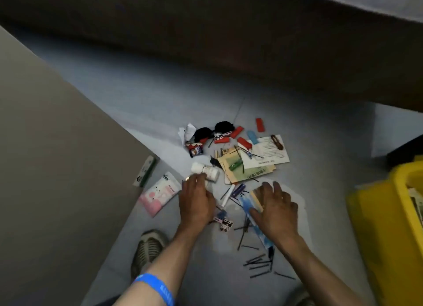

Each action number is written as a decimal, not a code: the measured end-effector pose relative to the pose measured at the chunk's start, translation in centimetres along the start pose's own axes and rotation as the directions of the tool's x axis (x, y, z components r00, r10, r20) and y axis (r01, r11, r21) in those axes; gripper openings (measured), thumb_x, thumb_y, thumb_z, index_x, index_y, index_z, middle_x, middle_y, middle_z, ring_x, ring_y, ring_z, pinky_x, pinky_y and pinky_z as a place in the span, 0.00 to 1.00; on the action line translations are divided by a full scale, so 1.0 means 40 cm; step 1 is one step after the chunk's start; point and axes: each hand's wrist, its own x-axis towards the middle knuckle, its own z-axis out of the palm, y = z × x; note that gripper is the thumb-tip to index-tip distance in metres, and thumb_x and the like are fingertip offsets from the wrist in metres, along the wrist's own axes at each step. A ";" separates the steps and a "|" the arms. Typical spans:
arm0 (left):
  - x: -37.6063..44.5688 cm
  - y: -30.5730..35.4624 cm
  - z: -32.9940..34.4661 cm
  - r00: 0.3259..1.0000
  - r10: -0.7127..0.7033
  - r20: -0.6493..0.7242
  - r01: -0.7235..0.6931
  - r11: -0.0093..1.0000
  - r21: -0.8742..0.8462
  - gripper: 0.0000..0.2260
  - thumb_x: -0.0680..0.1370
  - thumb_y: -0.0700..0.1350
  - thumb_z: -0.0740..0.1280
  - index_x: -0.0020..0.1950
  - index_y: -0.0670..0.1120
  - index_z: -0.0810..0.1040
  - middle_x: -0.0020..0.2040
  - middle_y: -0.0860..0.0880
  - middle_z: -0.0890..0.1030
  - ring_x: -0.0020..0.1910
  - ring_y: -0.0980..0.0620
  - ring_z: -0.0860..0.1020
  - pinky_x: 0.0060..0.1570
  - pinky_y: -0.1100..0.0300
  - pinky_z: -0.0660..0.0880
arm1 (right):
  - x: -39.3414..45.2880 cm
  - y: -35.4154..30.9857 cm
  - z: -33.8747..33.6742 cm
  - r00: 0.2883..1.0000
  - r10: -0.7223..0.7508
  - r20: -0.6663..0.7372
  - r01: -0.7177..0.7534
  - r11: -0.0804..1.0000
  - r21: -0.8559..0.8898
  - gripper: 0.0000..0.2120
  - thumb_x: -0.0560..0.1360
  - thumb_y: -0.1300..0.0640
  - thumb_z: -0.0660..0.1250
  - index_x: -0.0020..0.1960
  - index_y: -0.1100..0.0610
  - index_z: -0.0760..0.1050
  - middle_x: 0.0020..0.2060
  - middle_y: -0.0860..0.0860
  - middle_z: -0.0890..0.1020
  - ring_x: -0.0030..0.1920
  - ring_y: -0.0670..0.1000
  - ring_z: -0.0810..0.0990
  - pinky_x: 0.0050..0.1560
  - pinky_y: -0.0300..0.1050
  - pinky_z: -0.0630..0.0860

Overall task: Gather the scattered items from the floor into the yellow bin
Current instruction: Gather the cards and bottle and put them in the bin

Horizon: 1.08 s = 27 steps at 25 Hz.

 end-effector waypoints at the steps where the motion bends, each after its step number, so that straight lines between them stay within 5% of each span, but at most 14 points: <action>1: 0.041 -0.009 0.002 0.997 0.078 0.025 -0.080 0.994 0.080 0.26 0.74 0.38 0.67 0.72 0.48 0.68 0.70 0.45 0.70 0.67 0.45 0.66 0.63 0.50 0.66 | 0.009 0.004 0.018 0.997 0.062 0.039 -0.059 0.996 -0.064 0.34 0.71 0.40 0.68 0.71 0.51 0.60 0.66 0.54 0.68 0.61 0.57 0.71 0.57 0.53 0.72; 4: 0.156 -0.021 0.023 0.970 0.153 0.190 -0.196 0.952 0.237 0.34 0.73 0.37 0.68 0.77 0.50 0.60 0.75 0.45 0.64 0.74 0.44 0.59 0.73 0.47 0.55 | 0.014 0.035 0.063 0.994 0.093 0.056 -0.087 0.992 -0.096 0.34 0.69 0.41 0.71 0.68 0.50 0.61 0.59 0.52 0.72 0.56 0.55 0.73 0.53 0.50 0.72; 7: 0.168 -0.043 0.032 0.943 0.201 0.265 -0.276 0.917 0.289 0.23 0.72 0.43 0.69 0.68 0.49 0.71 0.61 0.46 0.76 0.61 0.45 0.70 0.61 0.51 0.63 | 0.015 0.059 0.047 0.979 0.164 0.122 -0.194 0.936 0.294 0.21 0.72 0.49 0.73 0.62 0.48 0.70 0.54 0.49 0.78 0.50 0.49 0.78 0.48 0.44 0.75; 10: 0.108 -0.065 0.024 0.987 0.107 0.123 -0.121 0.986 0.113 0.18 0.70 0.51 0.72 0.57 0.49 0.71 0.49 0.49 0.76 0.47 0.47 0.73 0.42 0.55 0.68 | 0.020 0.066 0.005 0.954 0.204 0.218 -0.295 0.764 0.573 0.05 0.75 0.53 0.70 0.47 0.43 0.76 0.43 0.44 0.83 0.35 0.43 0.82 0.35 0.38 0.75; 13: 0.068 -0.090 -0.008 0.981 -0.192 -0.005 0.190 0.975 -0.118 0.16 0.69 0.51 0.74 0.49 0.53 0.69 0.40 0.56 0.75 0.36 0.54 0.73 0.31 0.61 0.66 | 0.026 0.040 -0.034 0.934 0.241 0.264 -0.357 0.589 0.725 0.06 0.76 0.56 0.67 0.45 0.45 0.78 0.37 0.44 0.84 0.32 0.43 0.82 0.34 0.40 0.73; 16: 0.053 -0.094 -0.036 0.915 -0.328 0.233 0.402 0.783 -0.475 0.13 0.67 0.50 0.77 0.46 0.51 0.76 0.37 0.55 0.81 0.34 0.58 0.79 0.29 0.66 0.69 | 0.037 -0.011 -0.053 0.915 0.268 0.301 -0.380 0.324 0.866 0.04 0.77 0.59 0.66 0.48 0.51 0.77 0.40 0.51 0.86 0.33 0.48 0.82 0.34 0.41 0.75; 19: 0.008 -0.017 -0.031 0.815 -0.130 0.565 0.555 0.460 -0.694 0.19 0.61 0.51 0.80 0.49 0.48 0.82 0.43 0.50 0.86 0.41 0.53 0.84 0.37 0.61 0.79 | 0.025 -0.058 -0.065 0.913 0.268 0.307 -0.357 0.161 0.920 0.04 0.78 0.61 0.64 0.51 0.54 0.75 0.40 0.55 0.86 0.34 0.49 0.83 0.31 0.41 0.78; 23: -0.051 0.133 -0.036 0.822 -0.184 0.539 0.556 0.461 -0.691 0.16 0.64 0.45 0.80 0.48 0.47 0.81 0.43 0.48 0.86 0.39 0.52 0.83 0.35 0.59 0.78 | -0.037 -0.033 -0.157 0.953 0.169 0.253 -0.276 0.130 0.952 0.11 0.77 0.63 0.65 0.57 0.51 0.73 0.44 0.54 0.86 0.40 0.52 0.85 0.37 0.46 0.81; 27: -0.125 0.378 -0.101 0.812 0.077 0.578 0.499 0.421 -0.757 0.15 0.72 0.51 0.73 0.58 0.52 0.78 0.51 0.51 0.85 0.48 0.52 0.83 0.48 0.56 0.80 | -0.167 0.064 -0.286 0.974 0.223 -0.046 -0.039 0.360 0.932 0.18 0.75 0.65 0.64 0.56 0.44 0.75 0.48 0.45 0.85 0.49 0.47 0.84 0.51 0.46 0.79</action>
